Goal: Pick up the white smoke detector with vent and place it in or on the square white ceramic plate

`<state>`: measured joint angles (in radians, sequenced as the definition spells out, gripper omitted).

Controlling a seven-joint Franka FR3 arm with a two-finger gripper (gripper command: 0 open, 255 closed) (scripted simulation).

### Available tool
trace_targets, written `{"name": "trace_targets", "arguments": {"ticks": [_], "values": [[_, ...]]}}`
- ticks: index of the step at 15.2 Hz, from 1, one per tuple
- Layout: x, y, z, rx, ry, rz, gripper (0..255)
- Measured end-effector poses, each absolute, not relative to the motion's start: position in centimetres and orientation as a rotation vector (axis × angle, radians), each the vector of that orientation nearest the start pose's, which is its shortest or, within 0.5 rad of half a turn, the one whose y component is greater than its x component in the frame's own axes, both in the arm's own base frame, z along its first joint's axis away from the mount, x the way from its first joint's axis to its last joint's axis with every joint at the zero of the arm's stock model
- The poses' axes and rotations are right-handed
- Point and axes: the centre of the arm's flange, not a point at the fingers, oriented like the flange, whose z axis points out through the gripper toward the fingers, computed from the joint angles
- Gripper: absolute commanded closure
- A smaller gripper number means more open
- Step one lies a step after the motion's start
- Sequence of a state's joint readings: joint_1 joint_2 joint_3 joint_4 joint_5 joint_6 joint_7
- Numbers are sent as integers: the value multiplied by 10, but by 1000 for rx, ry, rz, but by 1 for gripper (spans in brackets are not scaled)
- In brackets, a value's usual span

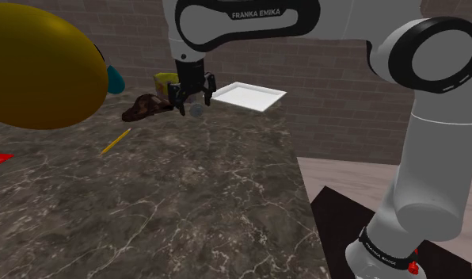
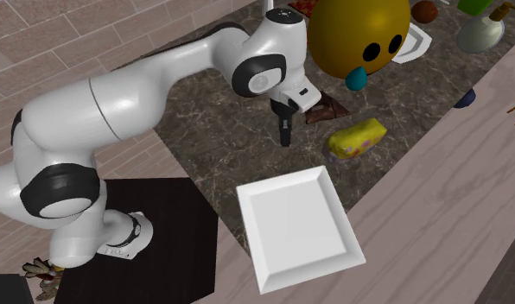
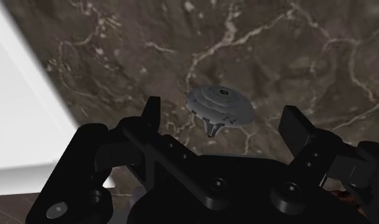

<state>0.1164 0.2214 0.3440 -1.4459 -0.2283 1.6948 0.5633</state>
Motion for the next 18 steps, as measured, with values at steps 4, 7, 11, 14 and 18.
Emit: {"name": "trace_targets", "arguments": {"ticks": [4, 7, 11, 14, 18], "values": [[583, 238, 569, -3247, 144, -180, 0], [583, 238, 568, -3247, 144, -180, 255], [583, 238, 568, -3247, 144, -180, 255], [583, 238, 568, -3247, 144, -180, 255], [583, 238, 571, -3247, 144, -180, 255]]}}
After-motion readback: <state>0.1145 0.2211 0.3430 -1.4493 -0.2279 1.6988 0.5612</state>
